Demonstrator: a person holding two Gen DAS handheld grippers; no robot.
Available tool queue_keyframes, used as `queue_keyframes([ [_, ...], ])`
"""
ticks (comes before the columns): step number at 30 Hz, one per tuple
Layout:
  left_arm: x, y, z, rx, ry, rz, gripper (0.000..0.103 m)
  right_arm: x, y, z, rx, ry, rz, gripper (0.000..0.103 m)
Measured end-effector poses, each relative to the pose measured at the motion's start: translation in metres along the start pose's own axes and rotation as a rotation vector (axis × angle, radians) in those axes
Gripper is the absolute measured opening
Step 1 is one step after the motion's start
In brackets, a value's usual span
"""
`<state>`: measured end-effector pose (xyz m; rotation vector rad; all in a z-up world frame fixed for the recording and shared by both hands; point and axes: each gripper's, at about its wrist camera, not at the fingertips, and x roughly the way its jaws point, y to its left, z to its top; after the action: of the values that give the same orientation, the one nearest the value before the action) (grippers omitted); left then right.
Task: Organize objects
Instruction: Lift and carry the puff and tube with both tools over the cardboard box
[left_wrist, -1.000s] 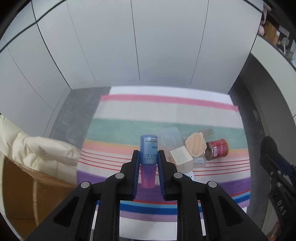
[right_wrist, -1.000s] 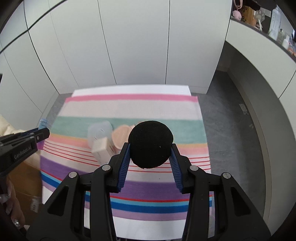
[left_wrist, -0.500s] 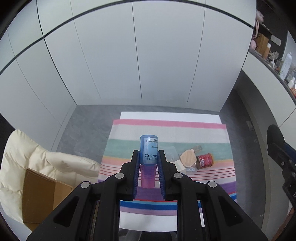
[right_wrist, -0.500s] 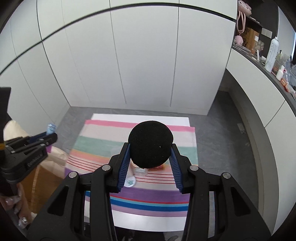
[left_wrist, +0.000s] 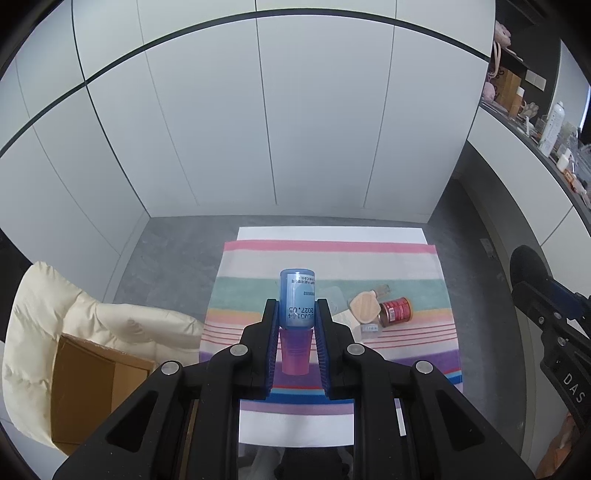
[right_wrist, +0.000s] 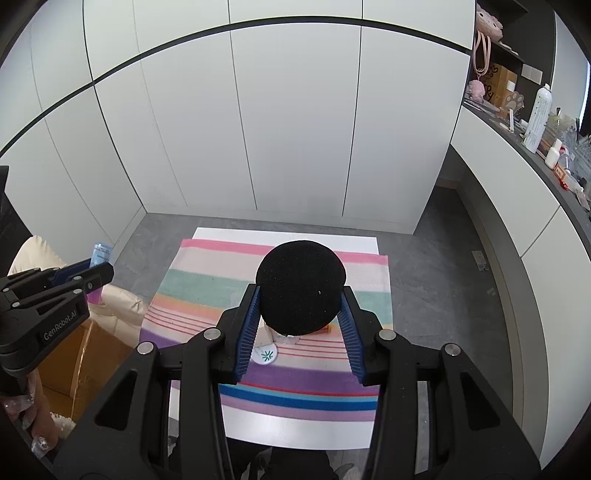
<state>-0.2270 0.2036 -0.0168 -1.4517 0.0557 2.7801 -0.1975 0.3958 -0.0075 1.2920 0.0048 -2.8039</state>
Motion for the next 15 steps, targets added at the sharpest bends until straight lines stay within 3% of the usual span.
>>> queue_keyframes([
  [15,-0.043,0.019,-0.055,0.008,-0.041,0.012,0.019,-0.029,-0.002,-0.049,0.016,-0.009,0.024,0.044],
])
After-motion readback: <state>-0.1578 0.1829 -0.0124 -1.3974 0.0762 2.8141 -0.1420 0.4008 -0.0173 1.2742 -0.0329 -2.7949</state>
